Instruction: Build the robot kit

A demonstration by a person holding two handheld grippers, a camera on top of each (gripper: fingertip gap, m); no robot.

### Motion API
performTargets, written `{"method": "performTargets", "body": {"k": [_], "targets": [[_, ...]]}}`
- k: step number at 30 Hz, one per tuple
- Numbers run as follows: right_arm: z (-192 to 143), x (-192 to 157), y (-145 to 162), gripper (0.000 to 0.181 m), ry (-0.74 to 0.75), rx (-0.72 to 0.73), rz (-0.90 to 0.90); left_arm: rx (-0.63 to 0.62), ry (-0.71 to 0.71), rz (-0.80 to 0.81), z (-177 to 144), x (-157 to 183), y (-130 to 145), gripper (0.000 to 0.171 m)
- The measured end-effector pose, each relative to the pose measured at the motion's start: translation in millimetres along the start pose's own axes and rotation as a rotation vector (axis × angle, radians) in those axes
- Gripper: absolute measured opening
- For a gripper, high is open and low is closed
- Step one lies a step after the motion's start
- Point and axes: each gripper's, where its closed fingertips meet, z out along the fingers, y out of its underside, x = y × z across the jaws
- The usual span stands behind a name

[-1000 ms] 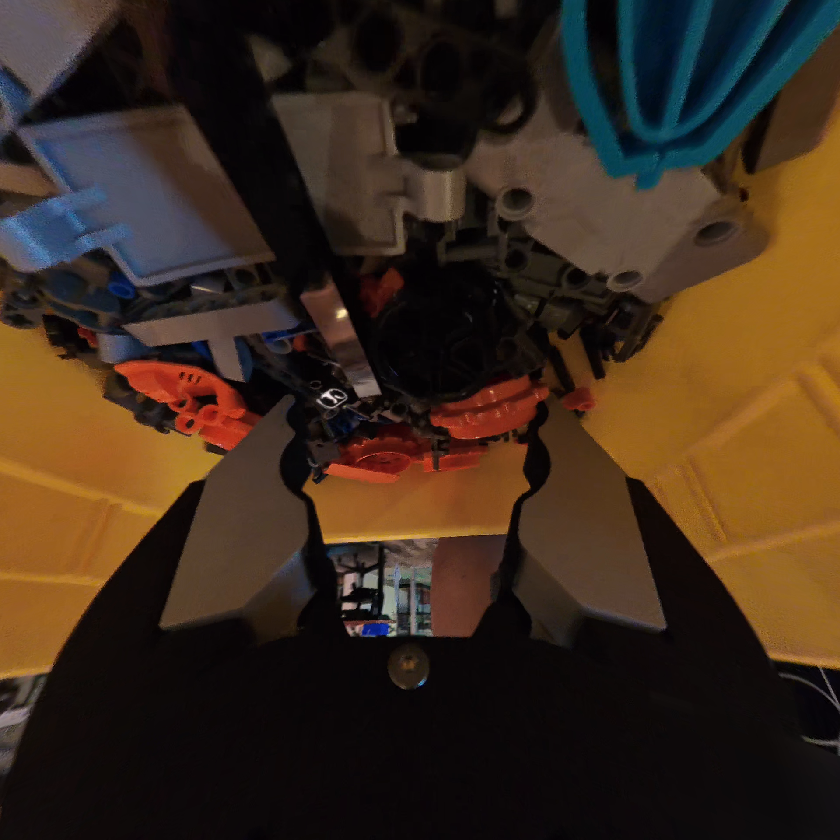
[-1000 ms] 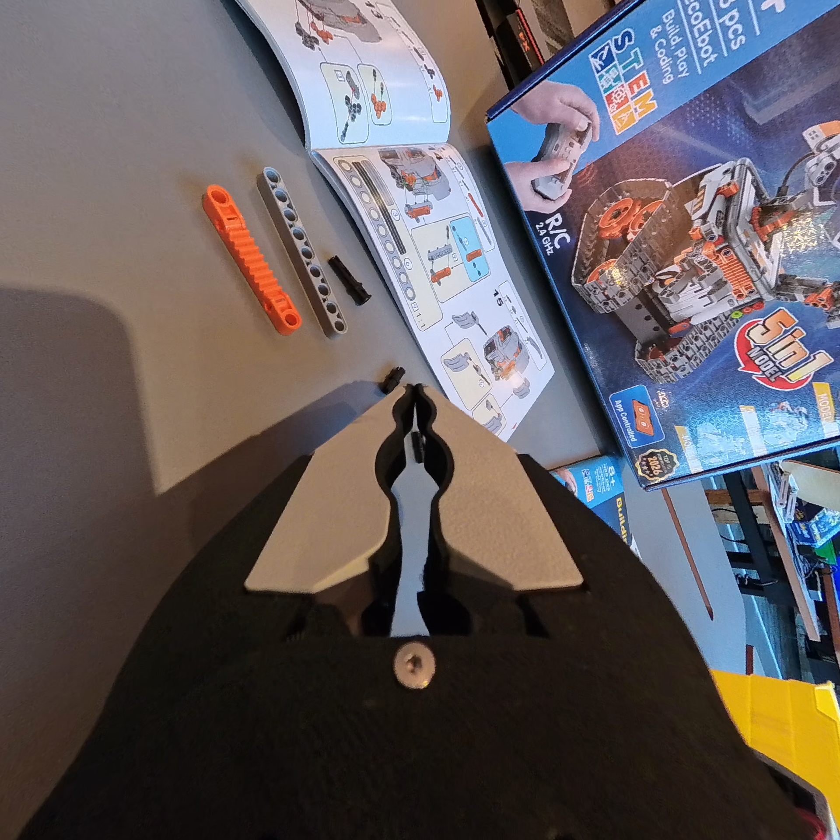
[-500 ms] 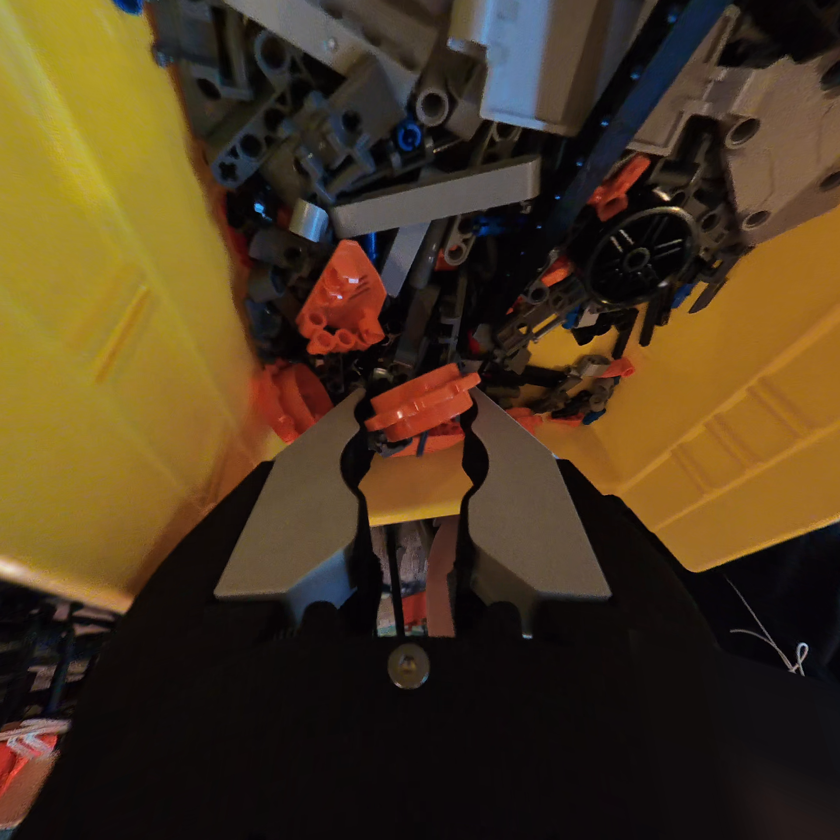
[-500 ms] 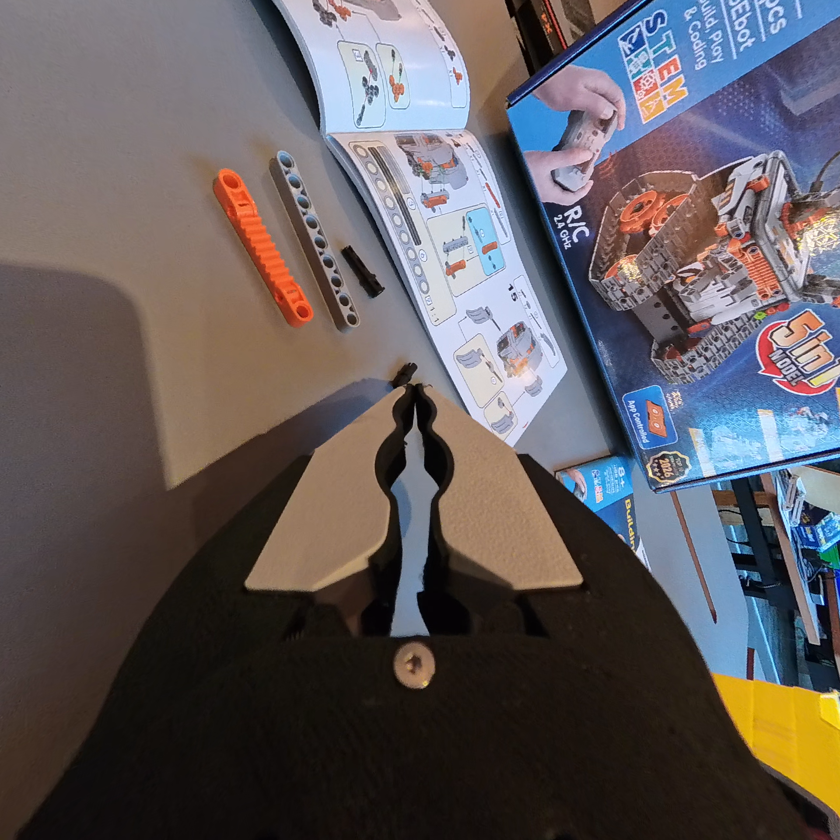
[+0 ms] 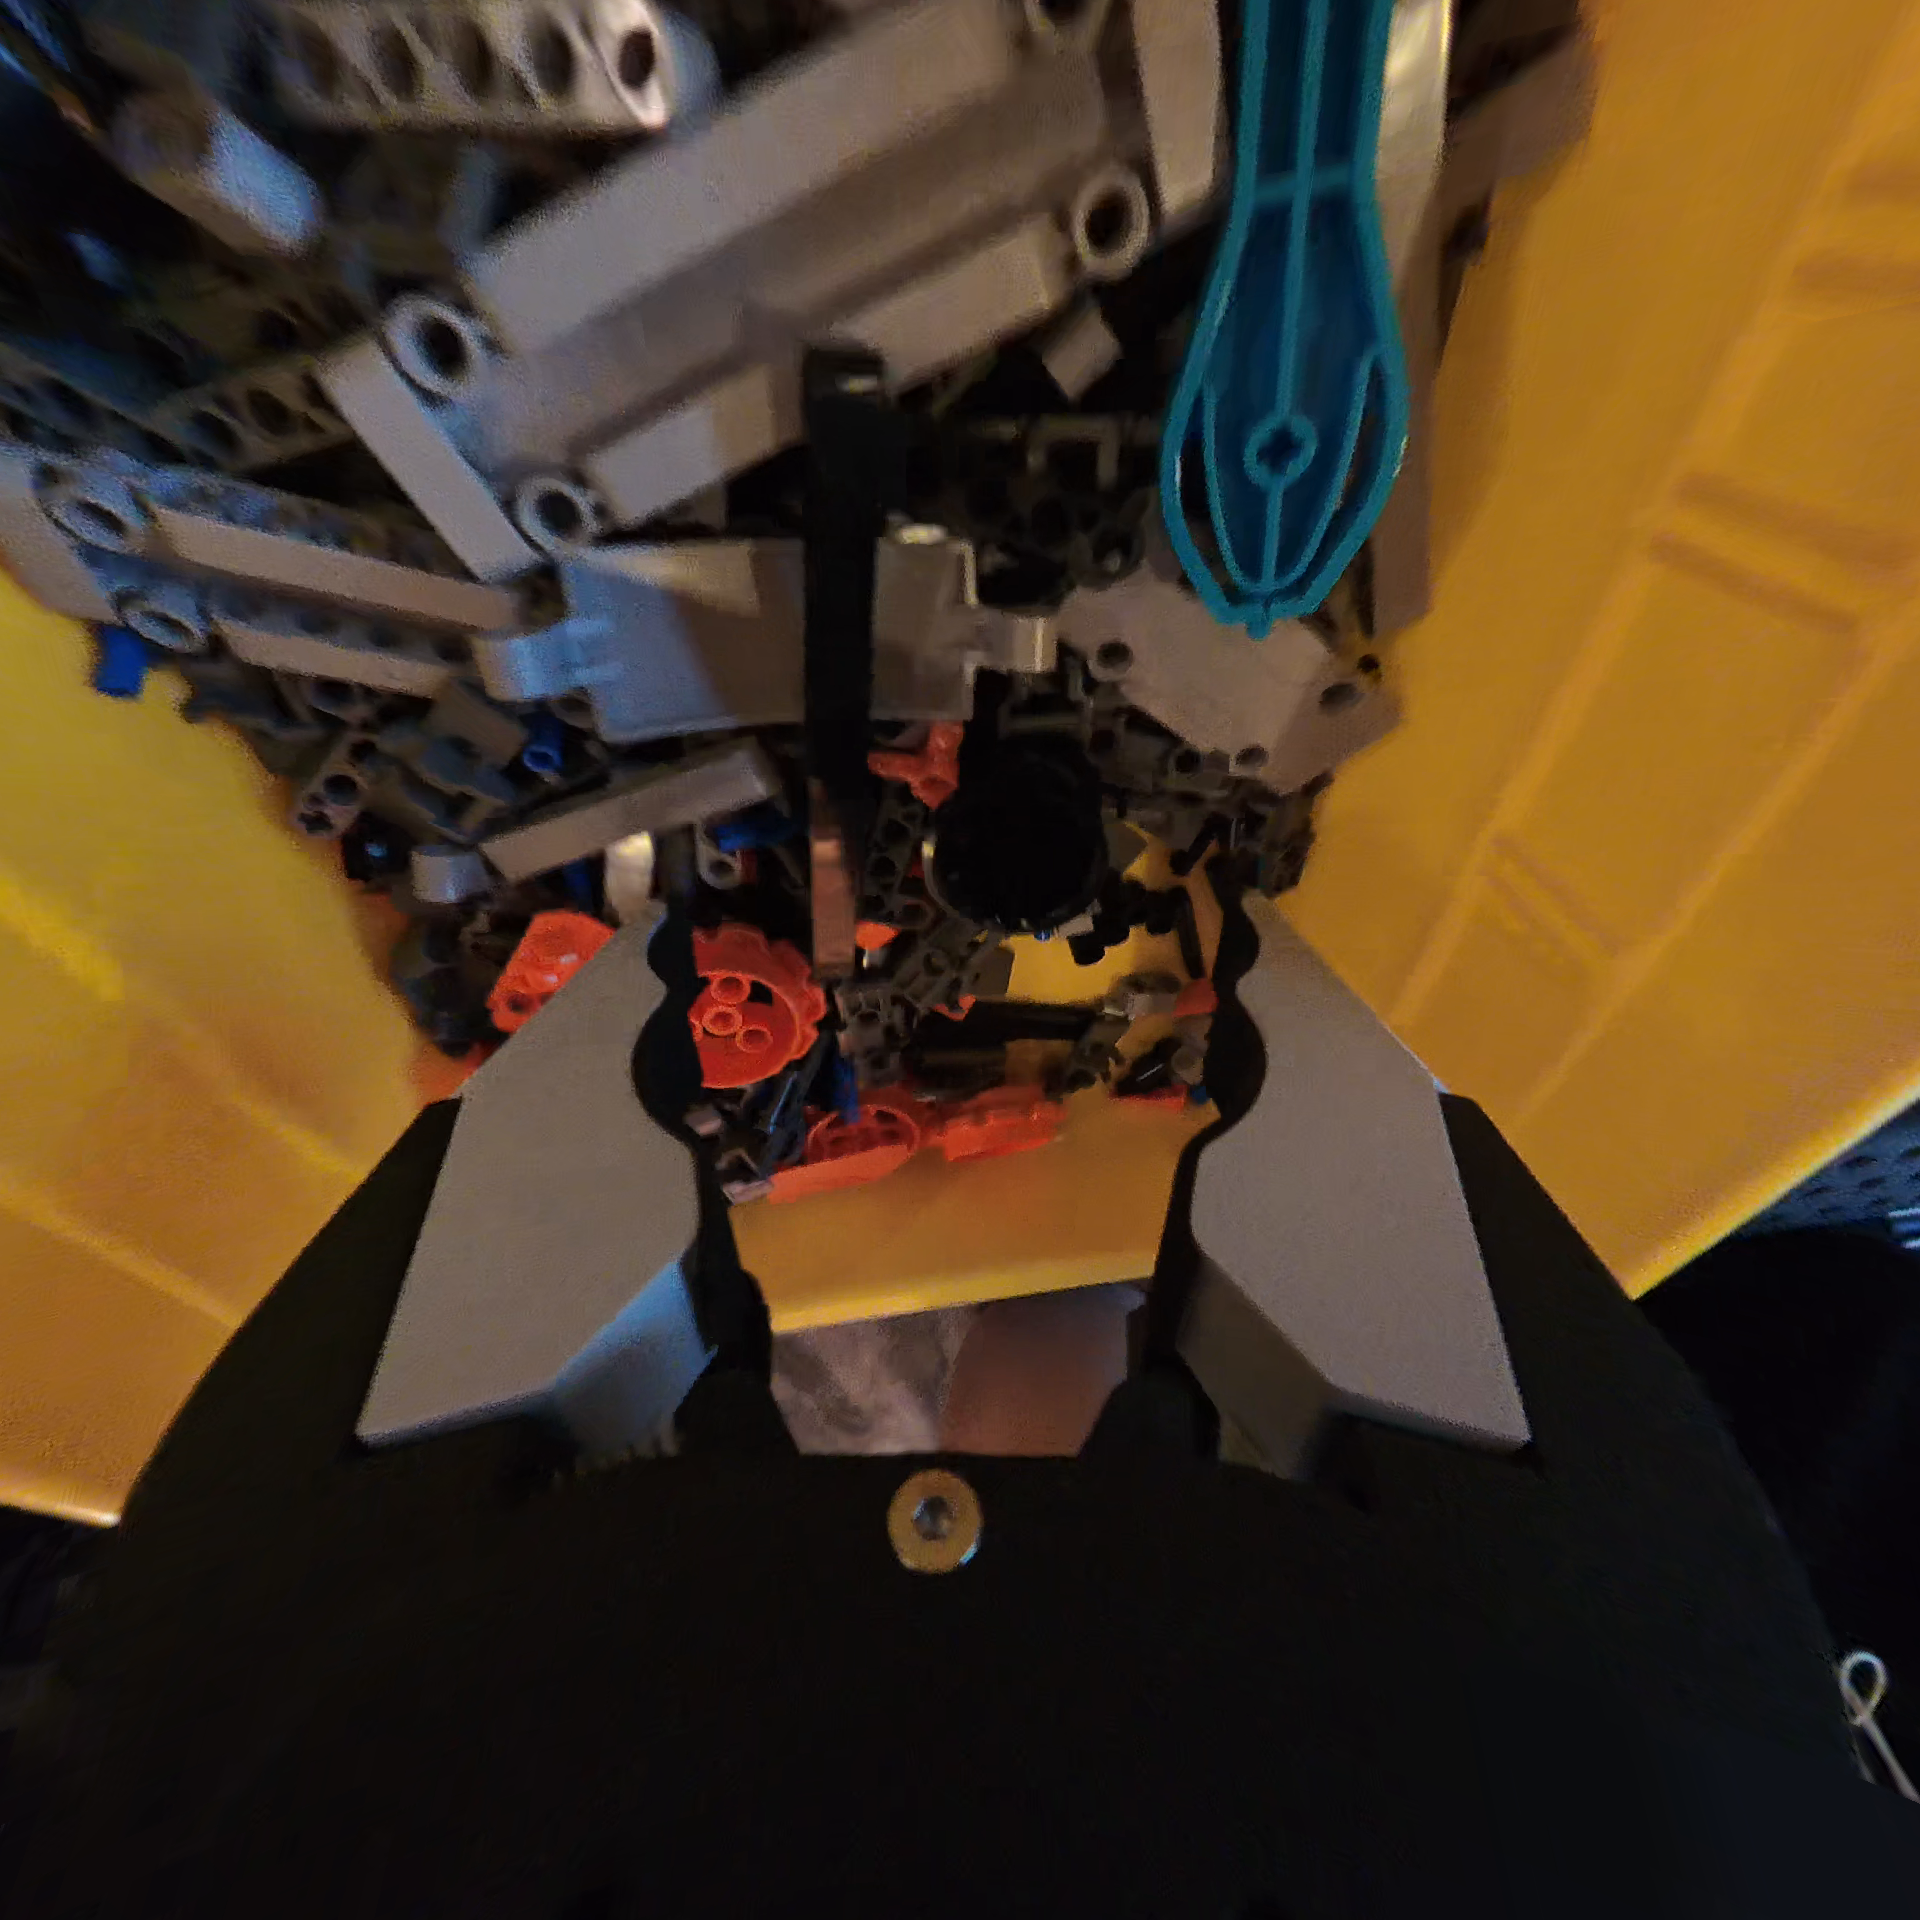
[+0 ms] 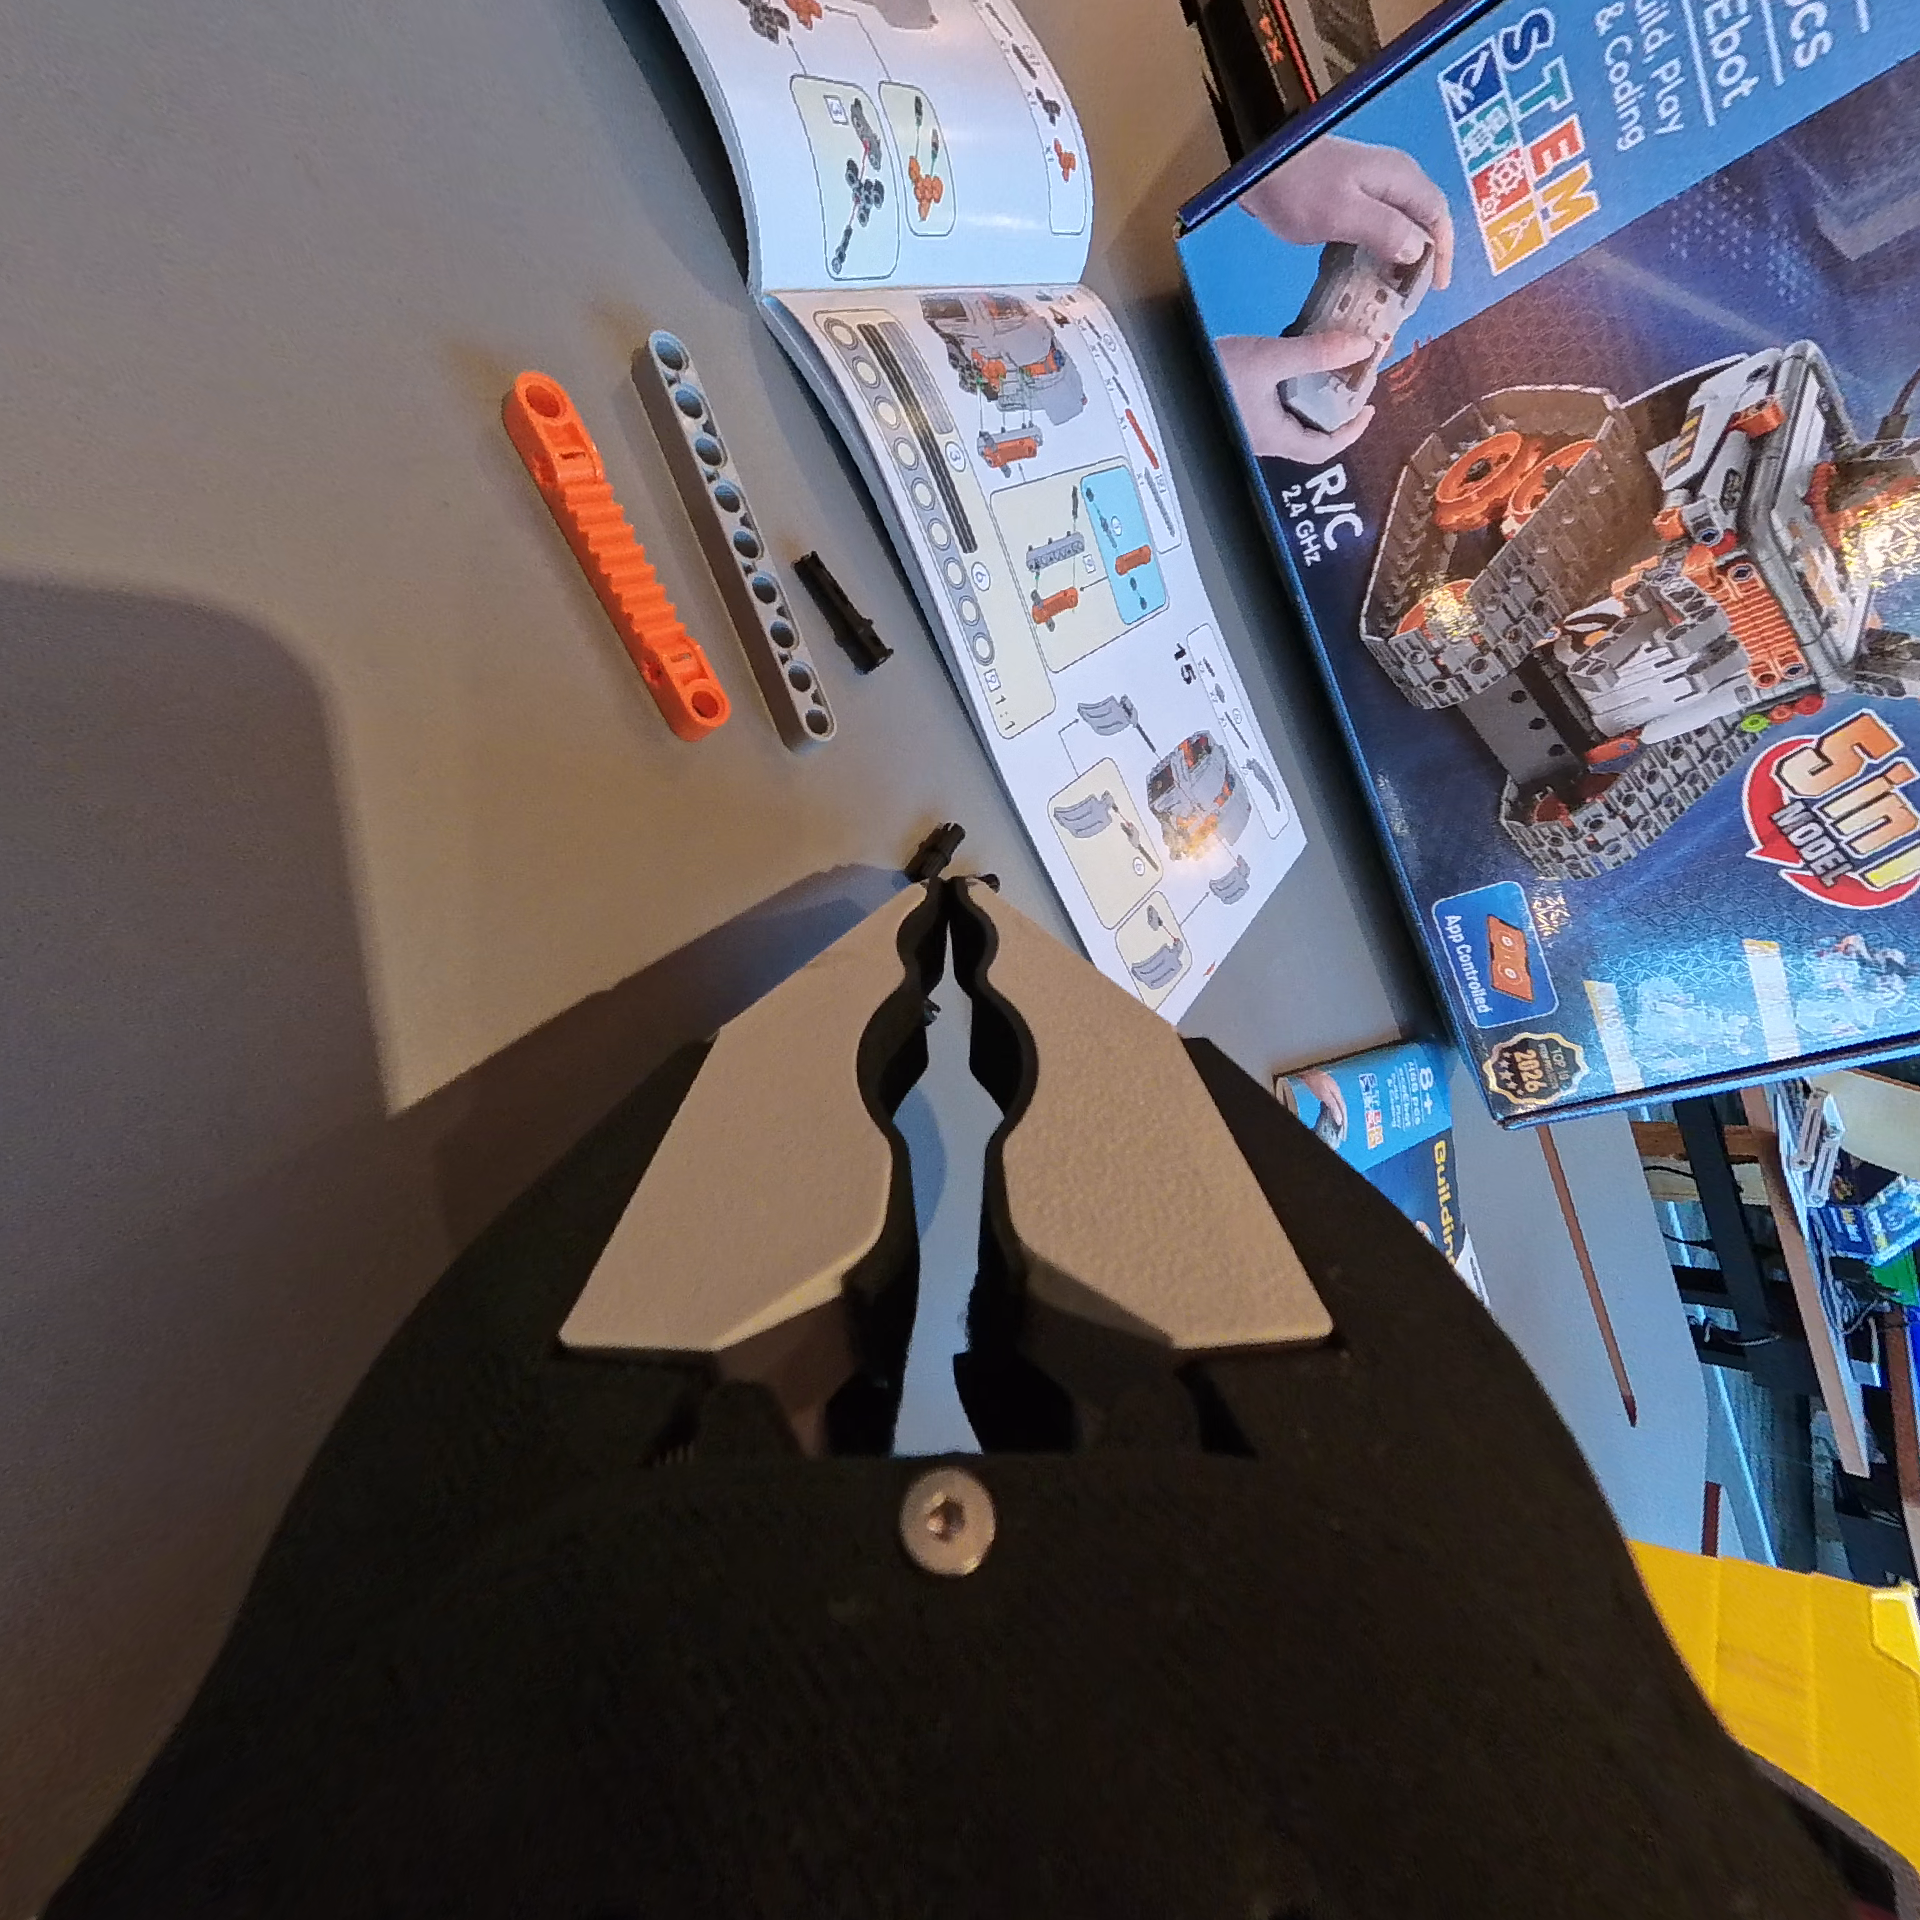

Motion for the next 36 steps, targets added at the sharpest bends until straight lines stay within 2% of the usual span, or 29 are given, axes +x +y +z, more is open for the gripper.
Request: {"method": "performTargets", "body": {"k": [2, 5, 8, 11, 14, 15, 18, 21, 24, 25, 26, 28, 30, 32, 36], "targets": [[-0.3, -0.4, -0.6, 0.0, -0.003, 0.004, 0.001, -0.012, -0.045, 0.025, -4.8, 1.3, 9.5, 0.089], [0.0, -2.2, -1.2, 0.0, -0.012, 0.003, -0.004, 0.092, -0.105, 0.078, -26.9, -0.7, 11.1, 0.066], [-0.8, -3.4, -2.9, 0.0, -0.016, 0.007, -0.014, 0.248, -0.08, 0.073, -53.5, -3.7, 11.2, 0.062], [-3.3, -1.6, -5.6, 0.0, -0.014, 0.021, -0.009, 0.462, 0.003, 0.117, -75.8, 2.9, 10.1, 0.06], [-5.6, -0.1, -8.4, 0.0, -0.015, 0.04, 0.005, 0.654, 0.079, 0.241, -82.8, 19.6, 12.5, 0.058], [-5.8, -0.3, -9.0, 0.0, -0.018, 0.044, 0.008, 0.747, 0.024, 0.288, -88.8, 19.1, 8.6, 0.064], [-6.5, -1.6, -10.7, 0.0, -0.02, 0.047, -0.001, 1.006, -0.113, 0.447, -101.9, 28.8, 9.0, 0.046], [-7.2, -2.5, -11.4, 0.0, -0.017, 0.047, -0.013, 1.15, -0.191, 0.484, -95.5, 25.8, 19.2, 0.044], [-6.8, -2.5, -10.7, 0.0, -0.019, 0.044, -0.011, 1.243, -0.199, 0.504, -84.1, 24.9, 25.5, 0.037], [-6.6, -2.9, -10.3, 0.0, -0.021, 0.042, -0.01, 1.253, -0.159, 0.558, -76.3, 32.2, 28.4, 0.021], [-6.3, -3.1, -9.9, 0.0, -0.022, 0.04, -0.011, 1.255, -0.109, 0.618, -68.2, 40.6, 30.4, 0.021], [-5.7, -4.4, -9.1, 0.0, -0.027, 0.035, -0.014, 1.162, -0.064, 0.716, -45.8, 45.4, 33.1, 0.0], [-5.1, -5.7, -8.8, 0.0, -0.032, 0.031, -0.016, 1.014, -0.133, 0.799, -26.1, 35.0, 33.0, 0.0], [-4.4, -7.0, -7.6, 0.0, -0.037, 0.025, -0.018, 0.905, -0.207, 0.882, -19.4, 29.0, 31.8, 0.0], [-2.6, -9.1, -4.0, 0.0, -0.049, 0.006, -0.019, 0.735, -0.221, 1.049, -9.8, 32.7, 28.3, 0.0]]}}
